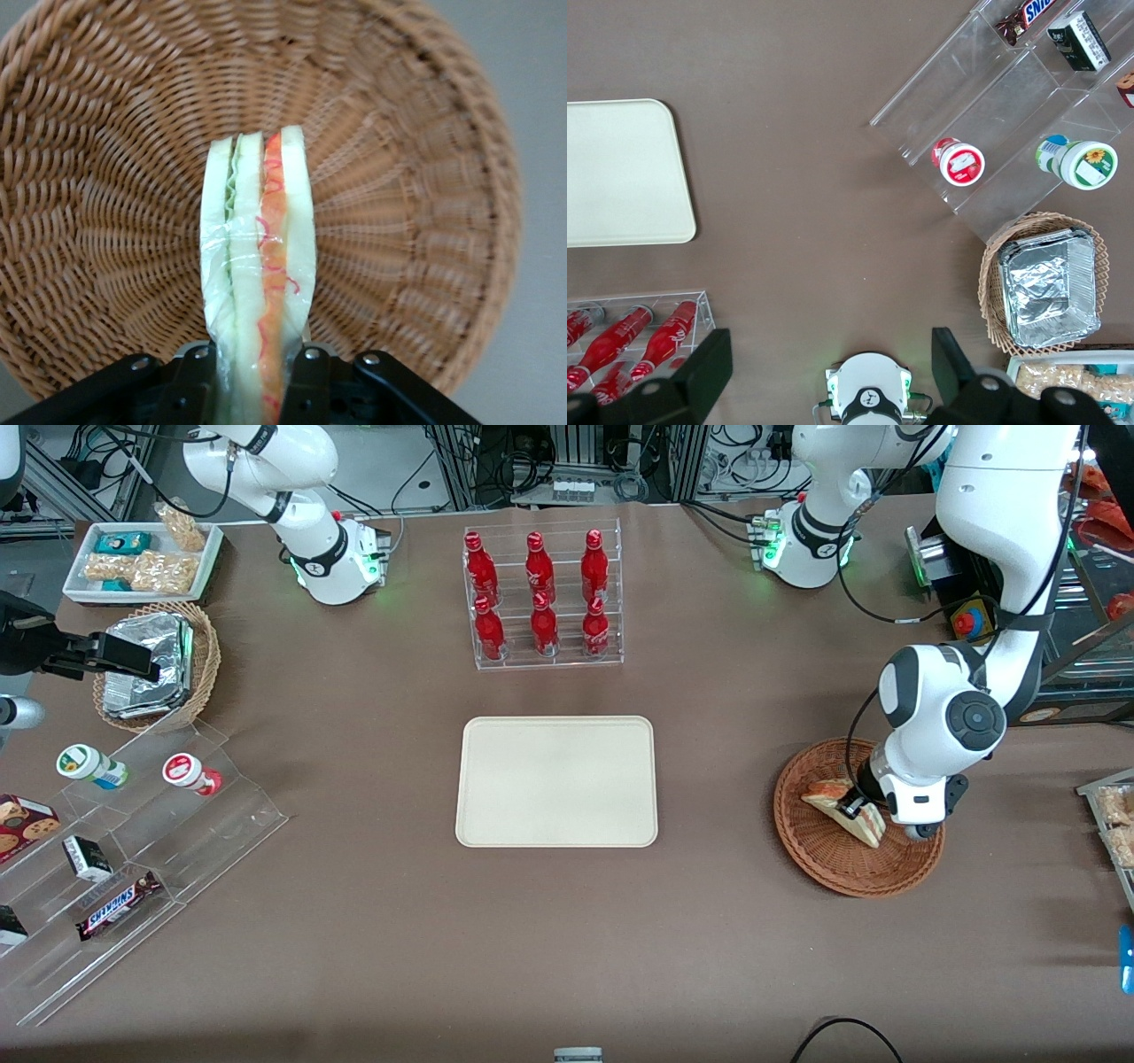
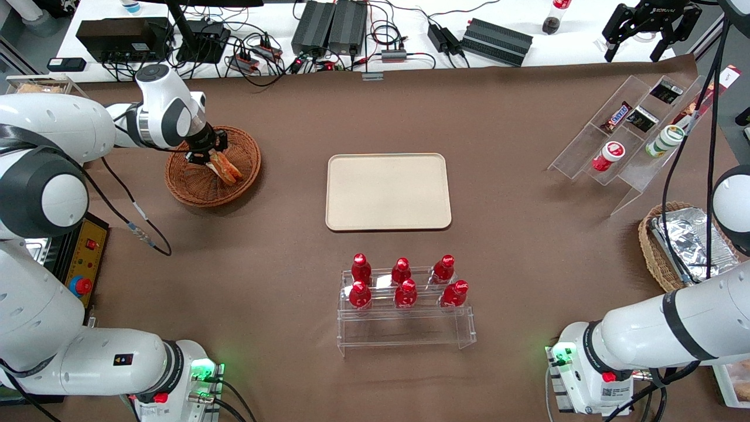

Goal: Place sandwich from basket to tray
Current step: 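Lower the left gripper and grasp the sandwich wedge upright, then lift the sandwich and carry it over the white tray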

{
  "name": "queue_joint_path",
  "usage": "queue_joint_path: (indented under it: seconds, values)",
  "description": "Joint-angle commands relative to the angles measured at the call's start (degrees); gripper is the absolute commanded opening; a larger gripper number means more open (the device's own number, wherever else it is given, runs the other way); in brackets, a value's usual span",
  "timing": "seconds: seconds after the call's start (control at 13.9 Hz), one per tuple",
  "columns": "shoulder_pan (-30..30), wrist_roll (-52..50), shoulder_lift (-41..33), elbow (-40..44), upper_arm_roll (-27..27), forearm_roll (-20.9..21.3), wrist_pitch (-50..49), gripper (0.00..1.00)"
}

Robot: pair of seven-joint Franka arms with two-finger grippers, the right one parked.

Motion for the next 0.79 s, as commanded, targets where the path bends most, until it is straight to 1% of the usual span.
queue_joint_path:
  seconds: [0.0,0.22,0.29,0.36,0.43,0.5,0.65,0.72]
  values:
    - [-1.0,1.7,-6.1,-0.4,-0.9,0.8,-1.6,0.17]
    - [-1.0,4.8,-8.0,0.7,-9.2,0.9,-5.4,0.17]
    - [-1.0,5.7,-7.8,1.7,-13.3,1.3,-6.2,0.18]
    - [-1.0,6.8,-7.2,2.6,-16.9,3.0,-7.0,0.17]
    - [-1.0,6.9,-6.0,3.6,-20.8,5.3,-8.0,0.16]
    - [-1.0,6.9,-5.0,4.7,-24.6,6.1,-8.5,0.16]
    - [-1.1,6.9,-0.6,8.3,-30.7,6.4,-8.7,0.17]
    - [-1.6,6.6,2.0,10.3,-33.4,7.7,-8.8,0.19]
